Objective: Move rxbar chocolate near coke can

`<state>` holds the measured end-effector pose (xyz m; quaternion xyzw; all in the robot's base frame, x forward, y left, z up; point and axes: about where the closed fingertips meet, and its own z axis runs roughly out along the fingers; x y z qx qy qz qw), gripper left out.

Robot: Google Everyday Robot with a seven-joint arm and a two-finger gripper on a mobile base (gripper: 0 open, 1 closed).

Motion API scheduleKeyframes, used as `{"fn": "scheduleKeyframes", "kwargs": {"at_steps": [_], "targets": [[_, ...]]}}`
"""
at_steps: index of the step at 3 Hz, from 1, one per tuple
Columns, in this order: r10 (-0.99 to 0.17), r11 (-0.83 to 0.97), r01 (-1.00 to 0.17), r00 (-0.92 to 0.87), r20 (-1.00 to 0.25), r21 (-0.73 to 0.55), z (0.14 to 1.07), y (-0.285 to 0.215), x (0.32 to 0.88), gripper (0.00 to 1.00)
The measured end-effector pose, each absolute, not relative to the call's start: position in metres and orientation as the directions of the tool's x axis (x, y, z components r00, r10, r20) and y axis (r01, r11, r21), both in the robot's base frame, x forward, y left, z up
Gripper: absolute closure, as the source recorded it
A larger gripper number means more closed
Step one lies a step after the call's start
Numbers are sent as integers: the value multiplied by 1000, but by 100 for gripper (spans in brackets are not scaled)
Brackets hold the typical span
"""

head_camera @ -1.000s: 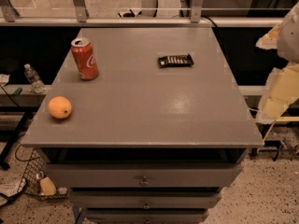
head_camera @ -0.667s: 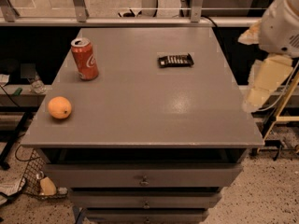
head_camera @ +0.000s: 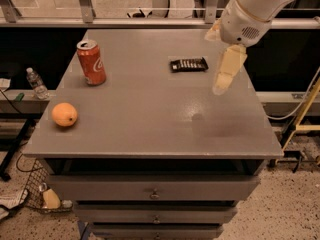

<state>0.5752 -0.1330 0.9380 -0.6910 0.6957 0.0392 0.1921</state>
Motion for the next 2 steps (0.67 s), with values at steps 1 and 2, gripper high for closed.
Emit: {"fn": "scheduleKeyframes", "kwargs": {"at_steps": [1, 2], "targets": [[-945, 54, -978, 15, -328, -202, 916, -109, 626, 0], [-951, 99, -979, -41, -305, -178, 886, -90, 679, 0]]}}
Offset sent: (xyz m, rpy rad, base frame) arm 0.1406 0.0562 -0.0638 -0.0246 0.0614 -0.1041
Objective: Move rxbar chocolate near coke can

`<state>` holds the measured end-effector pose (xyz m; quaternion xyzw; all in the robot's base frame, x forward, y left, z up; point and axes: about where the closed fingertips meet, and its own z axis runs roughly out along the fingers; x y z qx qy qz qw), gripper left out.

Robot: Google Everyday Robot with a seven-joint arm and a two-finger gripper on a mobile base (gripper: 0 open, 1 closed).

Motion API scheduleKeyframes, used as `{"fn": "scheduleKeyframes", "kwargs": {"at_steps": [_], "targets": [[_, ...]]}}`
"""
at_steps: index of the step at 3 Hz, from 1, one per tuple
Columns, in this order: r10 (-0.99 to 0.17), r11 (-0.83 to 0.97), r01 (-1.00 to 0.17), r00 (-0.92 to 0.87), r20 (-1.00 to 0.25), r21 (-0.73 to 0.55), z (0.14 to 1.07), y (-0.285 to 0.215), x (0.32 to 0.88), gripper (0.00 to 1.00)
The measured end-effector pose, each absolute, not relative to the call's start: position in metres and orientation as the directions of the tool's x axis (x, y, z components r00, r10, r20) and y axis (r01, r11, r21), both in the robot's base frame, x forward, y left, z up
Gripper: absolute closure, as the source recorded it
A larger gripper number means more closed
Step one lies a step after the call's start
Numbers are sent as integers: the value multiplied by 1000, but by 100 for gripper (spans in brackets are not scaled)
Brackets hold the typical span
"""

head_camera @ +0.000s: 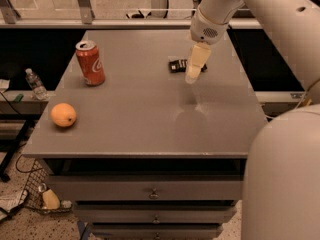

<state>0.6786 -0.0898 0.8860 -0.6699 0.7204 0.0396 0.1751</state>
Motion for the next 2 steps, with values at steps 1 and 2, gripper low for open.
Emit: {"fn": "scheduleKeyframes", "kwargs": {"at_steps": [1, 2], "targets": [[-959, 114, -979, -64, -277, -168, 865, -82, 705, 0], [-970, 109, -983, -72, -233, -150, 843, -83, 729, 0]]}}
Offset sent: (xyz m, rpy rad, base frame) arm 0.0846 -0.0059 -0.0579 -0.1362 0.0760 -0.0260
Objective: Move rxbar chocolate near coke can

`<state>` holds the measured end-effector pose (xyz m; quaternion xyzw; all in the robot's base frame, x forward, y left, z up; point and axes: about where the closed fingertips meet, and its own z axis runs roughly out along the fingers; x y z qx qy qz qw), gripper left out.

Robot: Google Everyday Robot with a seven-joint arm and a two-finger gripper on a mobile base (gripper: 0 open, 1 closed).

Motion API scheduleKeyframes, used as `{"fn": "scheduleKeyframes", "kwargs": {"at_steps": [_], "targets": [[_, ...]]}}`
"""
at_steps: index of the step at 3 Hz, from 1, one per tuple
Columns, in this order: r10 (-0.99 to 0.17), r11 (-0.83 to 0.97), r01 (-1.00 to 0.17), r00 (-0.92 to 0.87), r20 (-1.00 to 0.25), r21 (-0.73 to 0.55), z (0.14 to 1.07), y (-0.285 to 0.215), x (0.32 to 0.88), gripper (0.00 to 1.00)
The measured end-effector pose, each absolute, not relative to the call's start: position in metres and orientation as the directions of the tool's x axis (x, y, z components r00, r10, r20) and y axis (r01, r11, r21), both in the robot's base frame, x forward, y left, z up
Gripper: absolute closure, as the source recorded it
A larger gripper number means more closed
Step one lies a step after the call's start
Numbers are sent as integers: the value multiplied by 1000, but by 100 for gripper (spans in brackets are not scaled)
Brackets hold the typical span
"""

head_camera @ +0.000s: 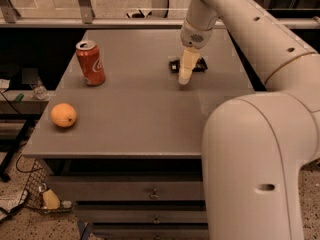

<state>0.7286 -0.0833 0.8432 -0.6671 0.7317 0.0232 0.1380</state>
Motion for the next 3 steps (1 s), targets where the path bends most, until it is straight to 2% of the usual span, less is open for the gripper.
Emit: {"fn": "scheduleKeyframes", "kwargs": {"at_steps": [1, 3], "targets": [[-977, 111, -986, -86, -193, -122, 820, -94, 748, 2], [-980, 113, -986, -91, -175, -122, 814, -101, 760, 47]]}}
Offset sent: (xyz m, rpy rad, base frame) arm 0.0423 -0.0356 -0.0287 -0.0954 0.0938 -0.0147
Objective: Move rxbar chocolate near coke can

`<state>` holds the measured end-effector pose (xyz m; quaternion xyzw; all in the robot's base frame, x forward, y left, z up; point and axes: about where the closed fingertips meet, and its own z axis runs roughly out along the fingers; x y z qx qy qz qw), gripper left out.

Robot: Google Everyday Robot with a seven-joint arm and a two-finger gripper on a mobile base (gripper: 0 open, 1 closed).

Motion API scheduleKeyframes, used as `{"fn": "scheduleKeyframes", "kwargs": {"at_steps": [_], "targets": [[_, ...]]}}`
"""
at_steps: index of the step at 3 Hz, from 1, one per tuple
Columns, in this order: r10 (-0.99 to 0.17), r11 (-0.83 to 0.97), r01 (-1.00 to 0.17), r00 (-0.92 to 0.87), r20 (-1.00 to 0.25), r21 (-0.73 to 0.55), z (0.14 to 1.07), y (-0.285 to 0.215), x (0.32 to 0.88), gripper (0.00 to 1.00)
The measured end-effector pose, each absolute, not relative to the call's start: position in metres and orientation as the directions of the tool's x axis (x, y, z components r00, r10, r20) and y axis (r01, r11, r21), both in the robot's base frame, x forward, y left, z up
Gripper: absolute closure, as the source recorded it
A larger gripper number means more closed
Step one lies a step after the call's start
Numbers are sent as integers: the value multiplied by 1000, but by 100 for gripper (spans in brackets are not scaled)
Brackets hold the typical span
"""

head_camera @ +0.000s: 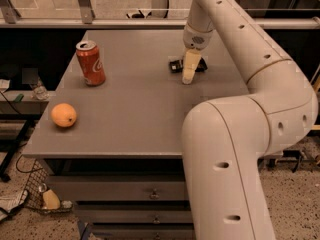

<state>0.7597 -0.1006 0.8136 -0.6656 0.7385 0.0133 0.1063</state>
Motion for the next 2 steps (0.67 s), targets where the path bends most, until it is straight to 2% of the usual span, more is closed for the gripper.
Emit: {"fn": "scheduleKeyframes", "kwargs": {"at_steps": [2], "targets": [[-980, 115, -985, -92, -176, -126, 831, -101, 759, 94]]}}
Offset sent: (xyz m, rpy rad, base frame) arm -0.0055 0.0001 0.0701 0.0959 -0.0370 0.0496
